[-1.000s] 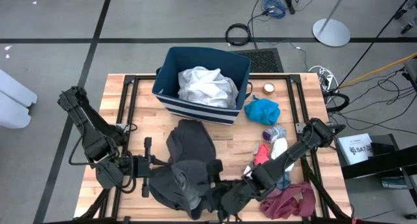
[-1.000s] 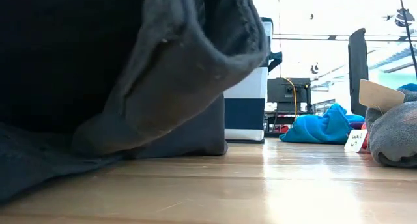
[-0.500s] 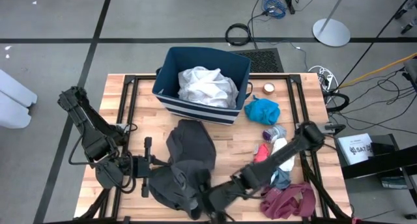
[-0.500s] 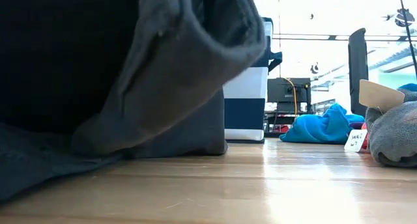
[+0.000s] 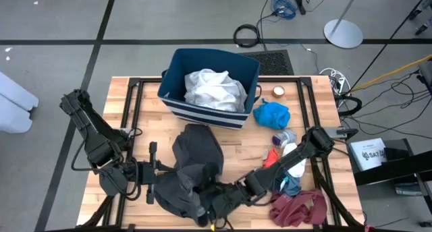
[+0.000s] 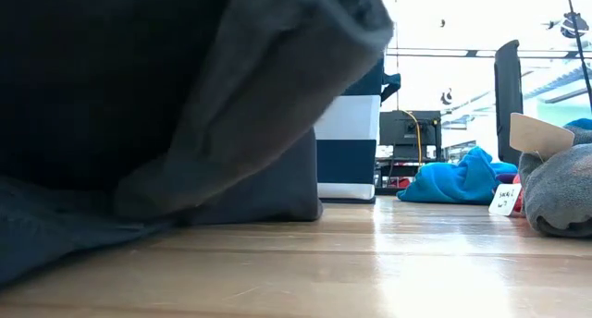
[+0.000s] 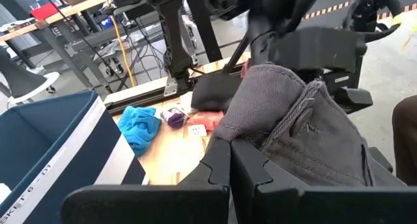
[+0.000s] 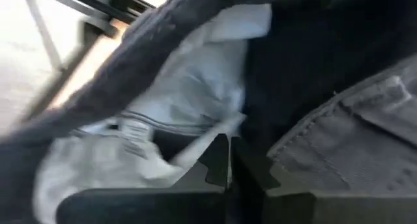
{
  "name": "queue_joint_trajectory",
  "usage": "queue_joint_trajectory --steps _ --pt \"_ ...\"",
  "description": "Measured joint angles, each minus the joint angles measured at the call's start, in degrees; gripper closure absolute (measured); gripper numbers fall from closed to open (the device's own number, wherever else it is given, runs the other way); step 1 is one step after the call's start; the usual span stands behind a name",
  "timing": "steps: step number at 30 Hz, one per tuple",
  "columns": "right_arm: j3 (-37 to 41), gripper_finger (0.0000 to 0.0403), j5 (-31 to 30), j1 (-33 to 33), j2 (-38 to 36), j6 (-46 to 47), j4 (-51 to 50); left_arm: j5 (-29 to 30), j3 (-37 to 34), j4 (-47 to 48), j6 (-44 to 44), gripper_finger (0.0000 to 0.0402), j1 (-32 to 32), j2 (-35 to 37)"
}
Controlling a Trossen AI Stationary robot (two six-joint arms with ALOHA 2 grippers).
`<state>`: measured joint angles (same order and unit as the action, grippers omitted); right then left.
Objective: Sort clothes
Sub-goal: Put the black pants into the blue laundry bin
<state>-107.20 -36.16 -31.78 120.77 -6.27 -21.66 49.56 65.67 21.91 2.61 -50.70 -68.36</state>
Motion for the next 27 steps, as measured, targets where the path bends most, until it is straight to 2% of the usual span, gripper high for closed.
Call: queue_joint_trajectory --steps 6,10,13,18,22,27 --pt "0.0 0.0402 -14.92 -1.81 -0.02 -3.87 -1.65 0.02 0.0 0.05 0.05 0.0402 0.0 0.0" --pt "0.0 0.0402 -27.49 -3.11 -0.32 -7.75 -3.27 0.04 0.0 0.06 0.09 0.0402 0.0 0.02" --pt "-0.04 0.0403 -33.77 -4.3 -1.36 -9.79 -4.49 0.04 0.0 0.06 0.11 0.0402 0.0 0.04" --pt "-0.11 0.0403 -36.11 -5.4 -3.91 -8.41 -9.01 0.02 0.0 0.09 0.48 0.0402 0.0 0.04" --pt "-0.11 0.0403 -36.12 -5.32 -5.95 -2.77 -13.76 -0.04 0.0 0.09 1.59 0.0402 0.0 -0.02" --pt "-0.11 0.0403 -35.97 -4.16 -6.95 6.69 -24.4 -1.38 0.0 0.11 3.03 0.0402 0.17 -0.13"
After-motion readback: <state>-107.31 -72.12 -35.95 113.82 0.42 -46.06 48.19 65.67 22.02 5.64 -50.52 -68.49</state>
